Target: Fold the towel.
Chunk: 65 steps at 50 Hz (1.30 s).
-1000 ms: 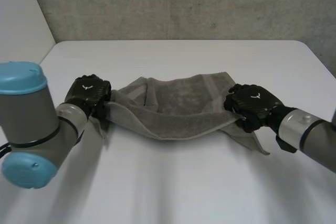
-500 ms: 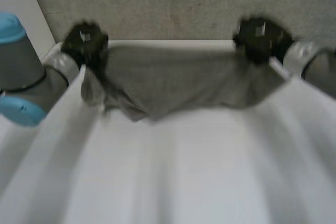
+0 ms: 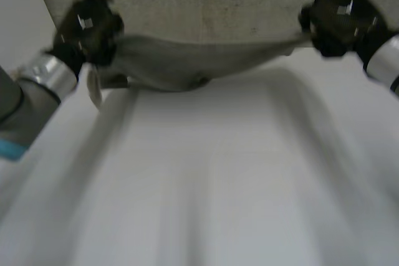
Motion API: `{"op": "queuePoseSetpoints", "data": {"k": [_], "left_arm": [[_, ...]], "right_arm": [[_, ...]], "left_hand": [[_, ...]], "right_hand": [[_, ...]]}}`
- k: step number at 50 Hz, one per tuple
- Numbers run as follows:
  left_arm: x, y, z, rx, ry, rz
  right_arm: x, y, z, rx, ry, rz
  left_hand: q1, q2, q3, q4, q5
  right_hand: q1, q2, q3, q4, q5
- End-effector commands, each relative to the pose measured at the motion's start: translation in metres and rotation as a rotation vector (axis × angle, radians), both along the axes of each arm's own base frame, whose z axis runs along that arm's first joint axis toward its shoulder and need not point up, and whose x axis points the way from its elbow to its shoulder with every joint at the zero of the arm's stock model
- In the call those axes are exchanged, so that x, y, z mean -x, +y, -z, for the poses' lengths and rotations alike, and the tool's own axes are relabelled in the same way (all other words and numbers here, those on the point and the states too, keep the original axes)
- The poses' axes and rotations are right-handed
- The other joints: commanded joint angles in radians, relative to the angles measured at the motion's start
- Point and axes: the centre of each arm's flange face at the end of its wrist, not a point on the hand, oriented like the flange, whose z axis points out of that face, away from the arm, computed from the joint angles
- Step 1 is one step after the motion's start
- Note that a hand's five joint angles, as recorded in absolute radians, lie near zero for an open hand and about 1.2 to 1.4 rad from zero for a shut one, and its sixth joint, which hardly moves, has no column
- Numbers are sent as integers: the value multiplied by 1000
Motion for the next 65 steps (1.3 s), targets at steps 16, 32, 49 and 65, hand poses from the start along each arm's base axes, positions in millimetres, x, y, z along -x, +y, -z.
{"op": "queuePoseSetpoints", "data": {"k": [16, 32, 49, 65], "left_arm": [[-3, 45, 111, -257, -233, 35], [-15, 41, 124, -302, -261, -161], [-37, 54, 105, -288, -257, -334], [-39, 61, 110, -319, -253, -329]], "right_arm": [[11, 37, 100, -253, 161, -18], [13, 40, 106, -276, 164, -2], [42, 42, 127, -480, 69, 116], [50, 50, 155, -555, -88, 218]], "left_hand": [[-175, -172, -43, -50, -181], [-647, -644, -43, -50, -653], [-641, -638, -43, -50, -647], [-498, -494, -43, -50, -503]], "right_hand": [[89, 77, -7, -60, 58], [89, 77, -7, -60, 58], [-1049, -1061, -7, -60, -1080], [-997, -1009, -7, -60, -1027]]}}
